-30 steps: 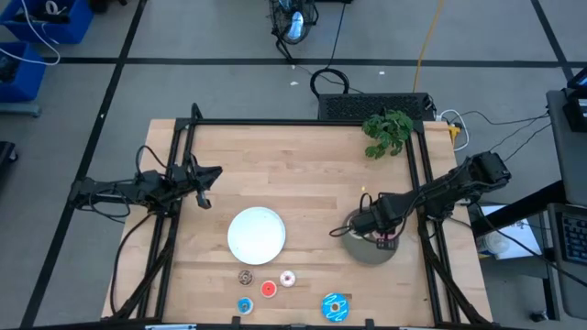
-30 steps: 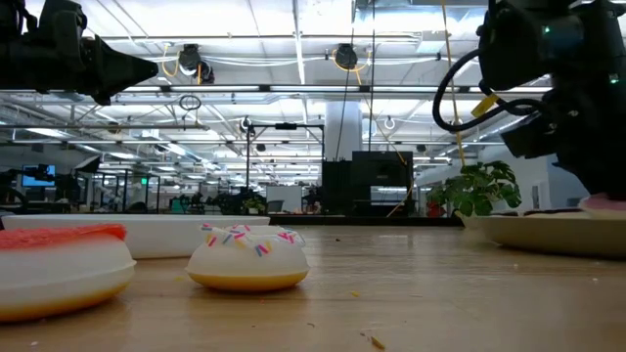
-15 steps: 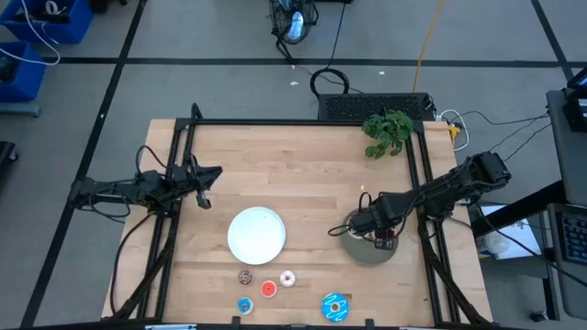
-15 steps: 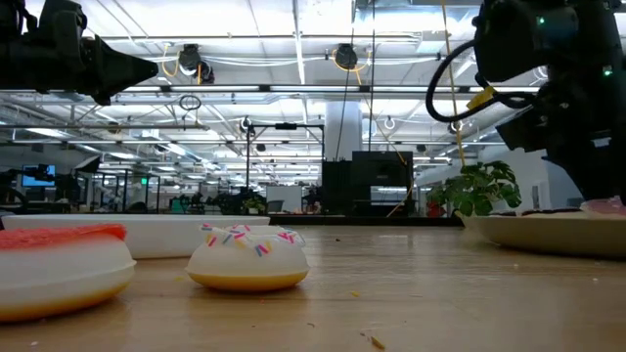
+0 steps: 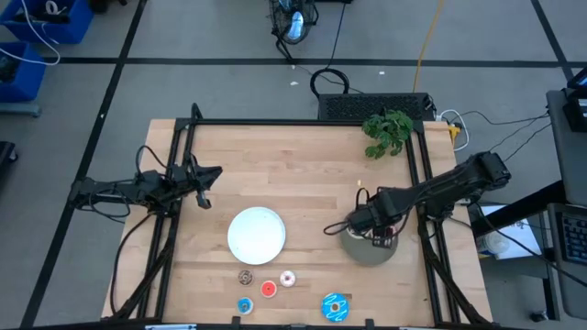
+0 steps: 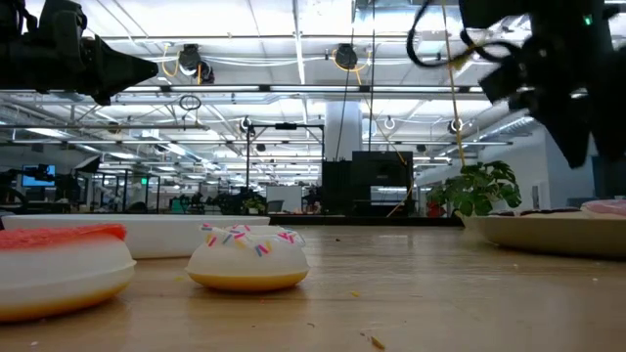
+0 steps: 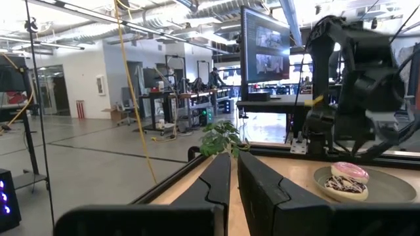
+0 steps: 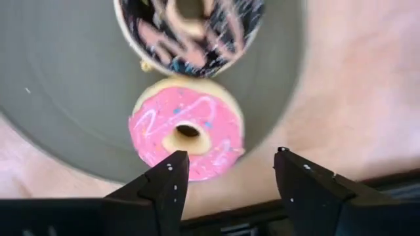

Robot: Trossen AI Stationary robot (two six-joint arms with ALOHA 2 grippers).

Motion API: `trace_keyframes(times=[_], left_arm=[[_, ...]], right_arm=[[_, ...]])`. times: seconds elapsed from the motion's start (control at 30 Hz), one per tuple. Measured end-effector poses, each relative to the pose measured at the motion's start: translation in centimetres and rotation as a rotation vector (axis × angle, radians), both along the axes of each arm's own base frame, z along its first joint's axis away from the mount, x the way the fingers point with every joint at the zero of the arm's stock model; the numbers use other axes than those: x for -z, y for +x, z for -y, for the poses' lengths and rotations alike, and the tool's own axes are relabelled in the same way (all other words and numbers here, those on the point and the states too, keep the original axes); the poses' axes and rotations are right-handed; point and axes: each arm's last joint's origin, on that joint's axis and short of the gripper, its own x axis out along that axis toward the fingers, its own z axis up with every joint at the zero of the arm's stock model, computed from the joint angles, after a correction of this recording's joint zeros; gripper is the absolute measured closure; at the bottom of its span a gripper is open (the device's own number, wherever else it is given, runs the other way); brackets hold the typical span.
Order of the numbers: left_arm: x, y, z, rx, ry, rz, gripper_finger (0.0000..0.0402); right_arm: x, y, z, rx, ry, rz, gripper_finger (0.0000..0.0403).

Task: Pick & Place donuts
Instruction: Put the large blue donut on the gray plate

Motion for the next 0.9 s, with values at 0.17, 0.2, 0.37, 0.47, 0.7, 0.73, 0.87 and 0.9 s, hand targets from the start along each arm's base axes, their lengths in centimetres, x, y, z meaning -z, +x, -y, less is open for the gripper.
trace_keyframes(times=[0.17, 0.2, 0.37, 0.47, 0.7, 0.73, 0.87, 0.9], left_arm=[[0.0, 0.0, 0.0, 0.0, 0.0, 0.0, 0.0364], [0.0, 0.0, 0.0, 0.0, 0.0, 0.0, 0.0364], [0.0, 0.0, 0.0, 0.0, 0.0, 0.0, 0.0364], [0.0, 0.0, 0.0, 0.0, 0.0, 0.001, 0.0364], [0.0, 0.0, 0.0, 0.0, -0.004, 0.002, 0.0364], [0.0, 0.0, 0.0, 0.001, -0.005, 0.003, 0.0364], [0.0, 0.0, 0.0, 0.001, -0.004, 0.002, 0.0364], [0.0, 0.0, 0.0, 0.001, -0.004, -0.001, 0.0364]], right_arm=[[-3.4, 1.5, -2.4, -0.02, 0.044, 0.177, 0.022], [-3.9, 1.8, -3.0, -0.025, 0.061, 0.22, 0.0226], [-5.1, 3.5, -6.3, -0.067, 0.111, 0.39, 0.027], [-4.6, 5.3, -8.6, -0.101, 0.217, 0.458, 0.0304], [-2.4, 9.1, -14.0, -0.317, 0.303, 0.425, 0.0394], [-2.2, 9.5, -14.6, -0.354, 0.307, 0.409, 0.0397], [-1.4, 10.4, -16.1, -0.417, 0.326, 0.376, 0.0385], [-1.3, 10.5, -16.3, -0.42, 0.344, 0.374, 0.0384]])
